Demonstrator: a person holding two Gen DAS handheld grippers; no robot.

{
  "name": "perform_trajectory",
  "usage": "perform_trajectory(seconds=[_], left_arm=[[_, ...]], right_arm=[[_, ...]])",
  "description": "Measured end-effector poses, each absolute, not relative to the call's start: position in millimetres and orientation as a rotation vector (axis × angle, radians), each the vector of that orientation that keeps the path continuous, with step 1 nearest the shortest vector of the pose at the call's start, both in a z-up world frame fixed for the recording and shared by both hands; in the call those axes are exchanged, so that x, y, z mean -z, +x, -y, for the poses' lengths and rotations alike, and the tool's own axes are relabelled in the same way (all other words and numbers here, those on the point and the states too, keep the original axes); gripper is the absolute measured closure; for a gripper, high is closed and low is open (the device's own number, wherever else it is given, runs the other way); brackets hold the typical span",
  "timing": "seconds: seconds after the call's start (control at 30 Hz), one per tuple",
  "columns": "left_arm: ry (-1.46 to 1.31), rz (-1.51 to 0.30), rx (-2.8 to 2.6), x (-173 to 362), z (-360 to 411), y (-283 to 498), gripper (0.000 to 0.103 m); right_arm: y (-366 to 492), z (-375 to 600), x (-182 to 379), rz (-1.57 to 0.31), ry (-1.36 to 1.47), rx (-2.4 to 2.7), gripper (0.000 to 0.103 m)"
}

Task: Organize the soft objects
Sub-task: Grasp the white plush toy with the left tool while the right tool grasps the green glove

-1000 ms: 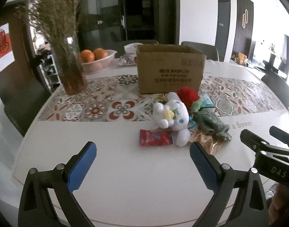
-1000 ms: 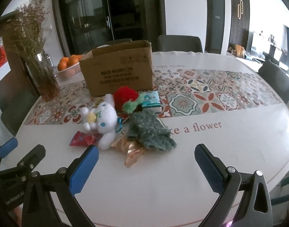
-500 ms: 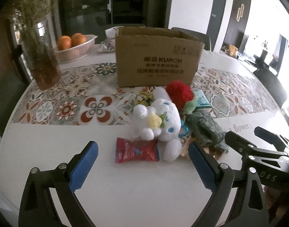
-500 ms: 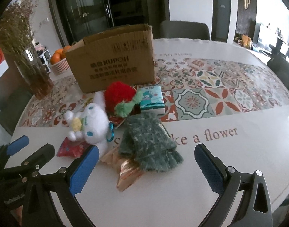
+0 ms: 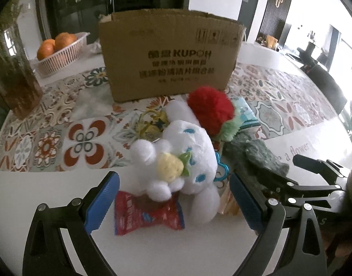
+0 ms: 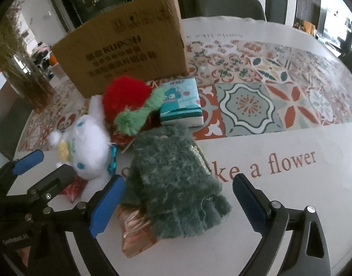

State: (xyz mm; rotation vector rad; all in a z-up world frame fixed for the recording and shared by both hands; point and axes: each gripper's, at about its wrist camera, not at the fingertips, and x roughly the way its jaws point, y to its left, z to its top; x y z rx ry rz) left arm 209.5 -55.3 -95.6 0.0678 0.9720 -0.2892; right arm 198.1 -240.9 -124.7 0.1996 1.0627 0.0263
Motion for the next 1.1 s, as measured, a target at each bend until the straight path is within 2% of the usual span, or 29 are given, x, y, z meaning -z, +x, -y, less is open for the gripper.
perform_trajectory(seconds=[0.4,0.47,0.8,0.97,1.1], left_arm=[[0.048,-1.054,0.285,125,69,241,0.006],[0.045,-1.058,0.270,129,69,245,0.007],[-0.007,-1.101,0.261,143,68,252,0.017],[-0.010,-1.095,0.258,139,68,246,0.018],[-0.019,-1.074,0.271,129,69,237,0.018]], right_arm=[[217,251,151,-1.134,0.264,-0.047,0.023],[218,249,152,-1.134,0.244,-0.040,0.029],[217,247,151,-1.102,0.245,-0.028,0.043],[208,251,143,-1.070,0.289,-0.027,0.060],[202,252,137,-1.056,0.322,-0.036,0.068]])
